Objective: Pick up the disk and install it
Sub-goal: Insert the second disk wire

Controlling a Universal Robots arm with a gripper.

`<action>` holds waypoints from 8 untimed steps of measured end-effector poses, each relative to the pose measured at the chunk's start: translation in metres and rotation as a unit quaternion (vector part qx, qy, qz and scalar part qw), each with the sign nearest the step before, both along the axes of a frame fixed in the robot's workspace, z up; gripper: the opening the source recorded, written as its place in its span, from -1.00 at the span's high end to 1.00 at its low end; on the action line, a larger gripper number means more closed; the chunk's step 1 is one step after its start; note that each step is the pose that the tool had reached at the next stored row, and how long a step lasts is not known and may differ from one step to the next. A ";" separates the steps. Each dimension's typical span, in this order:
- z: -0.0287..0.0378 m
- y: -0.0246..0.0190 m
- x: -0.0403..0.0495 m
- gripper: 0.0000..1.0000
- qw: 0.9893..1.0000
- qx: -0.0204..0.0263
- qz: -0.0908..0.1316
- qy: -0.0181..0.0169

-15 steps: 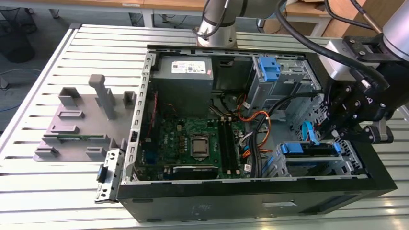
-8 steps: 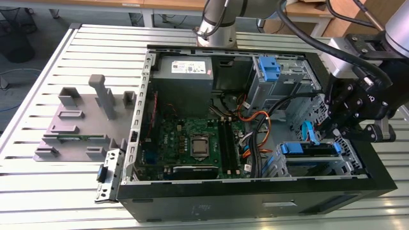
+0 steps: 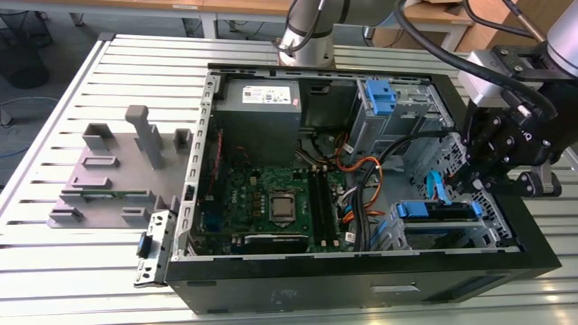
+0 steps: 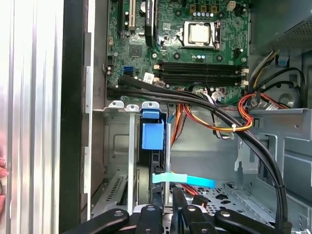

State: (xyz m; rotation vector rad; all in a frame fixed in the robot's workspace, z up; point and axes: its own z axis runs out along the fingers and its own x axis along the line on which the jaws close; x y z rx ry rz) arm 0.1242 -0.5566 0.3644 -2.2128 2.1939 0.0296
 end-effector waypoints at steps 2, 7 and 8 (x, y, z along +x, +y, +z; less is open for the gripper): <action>0.0000 0.0004 0.0022 0.53 1.000 0.000 0.000 0.000; -0.0002 0.0012 0.0090 0.53 1.000 0.000 0.000 0.000; -0.0002 0.0014 0.0104 0.53 1.000 0.000 0.000 0.000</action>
